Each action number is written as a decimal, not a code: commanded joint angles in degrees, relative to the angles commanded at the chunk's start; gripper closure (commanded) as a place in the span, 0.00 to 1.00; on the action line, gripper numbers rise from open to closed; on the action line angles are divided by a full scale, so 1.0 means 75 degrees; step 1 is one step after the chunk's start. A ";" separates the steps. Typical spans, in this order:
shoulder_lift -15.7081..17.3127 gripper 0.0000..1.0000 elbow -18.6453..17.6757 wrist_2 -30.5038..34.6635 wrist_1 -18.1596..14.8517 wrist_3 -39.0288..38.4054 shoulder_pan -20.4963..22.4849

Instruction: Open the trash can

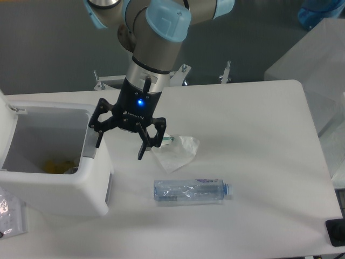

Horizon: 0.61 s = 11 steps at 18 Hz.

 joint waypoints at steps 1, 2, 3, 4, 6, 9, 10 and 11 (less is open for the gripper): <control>-0.0059 0.00 0.0000 0.0035 0.0071 0.0000 0.0105; -0.0117 0.00 0.0000 0.0163 0.0106 0.0012 0.0245; -0.0164 0.00 0.0012 0.0373 0.0118 0.0047 0.0339; -0.0257 0.00 0.0058 0.0642 0.0107 0.0117 0.0375; -0.0503 0.00 0.0164 0.1344 0.0095 0.0362 0.0422; -0.0843 0.00 0.0502 0.1922 0.0153 0.0807 0.0668; -0.0984 0.00 0.0655 0.1957 0.0153 0.0936 0.0703; -0.1124 0.00 0.0772 0.2062 0.0165 0.1042 0.0820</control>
